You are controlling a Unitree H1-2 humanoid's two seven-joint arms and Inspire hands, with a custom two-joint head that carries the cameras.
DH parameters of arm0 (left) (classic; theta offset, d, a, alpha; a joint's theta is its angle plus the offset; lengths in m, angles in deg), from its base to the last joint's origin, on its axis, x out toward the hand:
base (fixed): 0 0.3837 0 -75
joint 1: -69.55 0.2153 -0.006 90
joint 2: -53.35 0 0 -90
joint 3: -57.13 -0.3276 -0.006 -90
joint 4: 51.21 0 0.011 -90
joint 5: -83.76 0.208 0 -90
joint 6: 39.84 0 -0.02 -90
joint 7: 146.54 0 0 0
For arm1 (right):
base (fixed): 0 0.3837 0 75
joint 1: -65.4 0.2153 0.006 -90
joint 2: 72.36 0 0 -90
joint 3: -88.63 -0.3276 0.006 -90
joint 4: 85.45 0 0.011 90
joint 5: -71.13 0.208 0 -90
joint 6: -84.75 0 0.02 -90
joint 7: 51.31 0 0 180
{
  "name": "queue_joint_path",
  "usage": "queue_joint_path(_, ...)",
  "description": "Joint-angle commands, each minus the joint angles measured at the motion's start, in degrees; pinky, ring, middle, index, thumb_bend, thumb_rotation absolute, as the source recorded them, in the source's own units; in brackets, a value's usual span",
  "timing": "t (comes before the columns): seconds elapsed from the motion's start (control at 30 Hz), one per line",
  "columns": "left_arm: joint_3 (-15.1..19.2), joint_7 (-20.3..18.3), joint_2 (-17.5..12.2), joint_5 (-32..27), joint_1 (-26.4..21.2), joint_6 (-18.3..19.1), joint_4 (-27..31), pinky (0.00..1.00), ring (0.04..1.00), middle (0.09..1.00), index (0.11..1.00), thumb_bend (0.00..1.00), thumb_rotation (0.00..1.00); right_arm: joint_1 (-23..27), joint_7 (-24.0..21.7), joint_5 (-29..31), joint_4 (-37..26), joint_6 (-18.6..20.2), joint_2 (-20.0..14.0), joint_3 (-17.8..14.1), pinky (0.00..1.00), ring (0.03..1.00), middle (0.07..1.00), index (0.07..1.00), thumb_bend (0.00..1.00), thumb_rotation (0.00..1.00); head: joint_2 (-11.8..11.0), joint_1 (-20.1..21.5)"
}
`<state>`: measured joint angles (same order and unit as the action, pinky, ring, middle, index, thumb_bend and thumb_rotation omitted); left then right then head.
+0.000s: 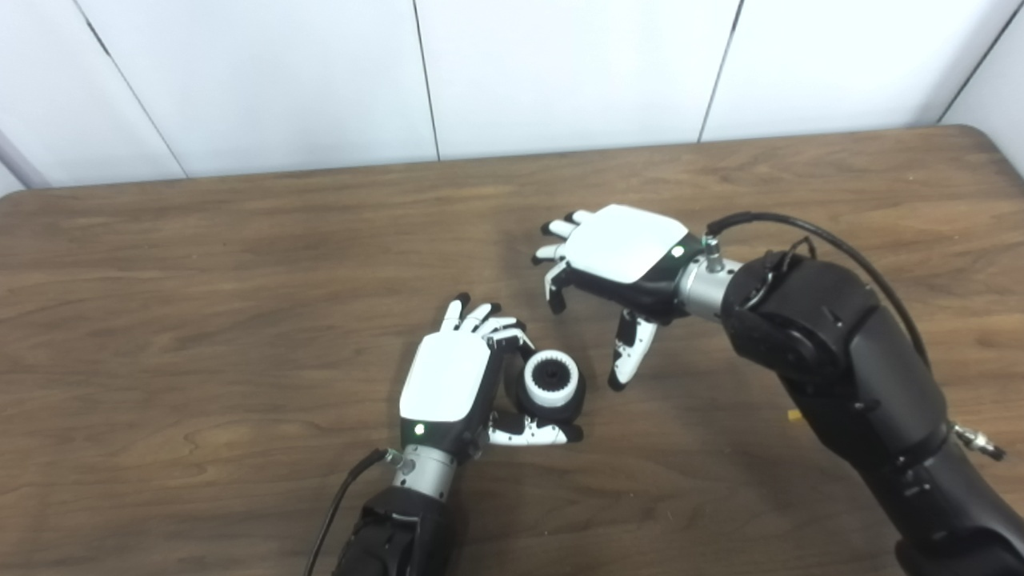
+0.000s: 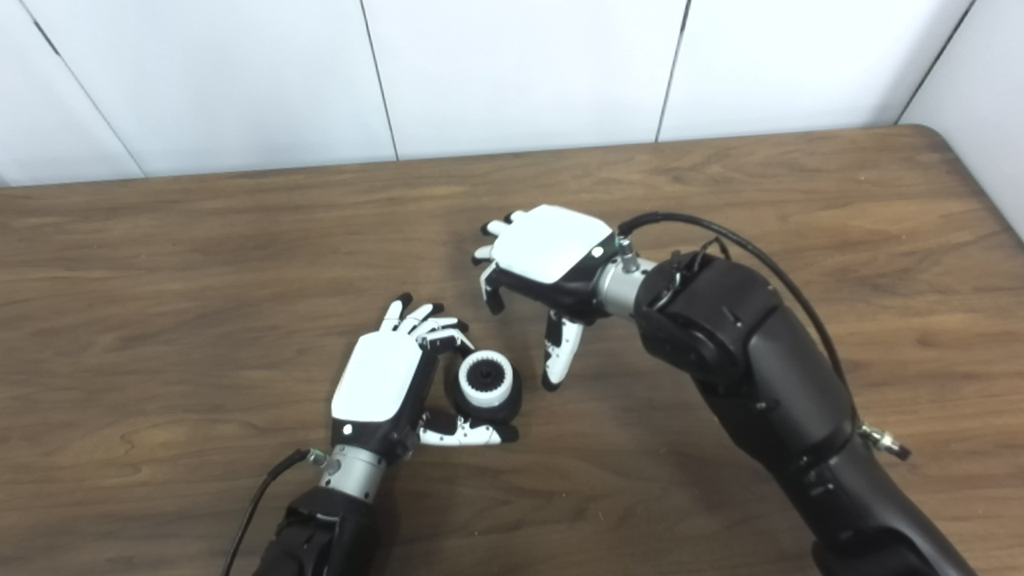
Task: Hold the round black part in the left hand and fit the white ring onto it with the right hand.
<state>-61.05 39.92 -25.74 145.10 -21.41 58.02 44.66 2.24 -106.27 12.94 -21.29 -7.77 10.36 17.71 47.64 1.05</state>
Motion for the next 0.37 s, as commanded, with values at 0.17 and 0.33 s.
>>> queue_joint_path(0.17, 0.8, -0.4, -1.2, 0.2, 0.0, 0.1, 0.7, 1.00, 0.888, 0.774, 0.489, 0.52, 0.07, 0.7, 1.4, 0.8, -2.3, 1.0, -1.5, -2.8, 1.00, 1.000, 0.929, 0.675, 1.00, 0.32, -0.4, 0.3)
queue_joint_path(0.33, 1.0, -1.6, -1.5, 0.5, 0.0, 0.8, 1.0, 1.00, 0.895, 0.802, 0.496, 0.52, 0.08, 0.2, 1.2, 0.5, -2.1, 1.5, -1.4, -3.4, 1.00, 1.000, 0.927, 0.675, 1.00, 0.32, -0.6, 0.4)
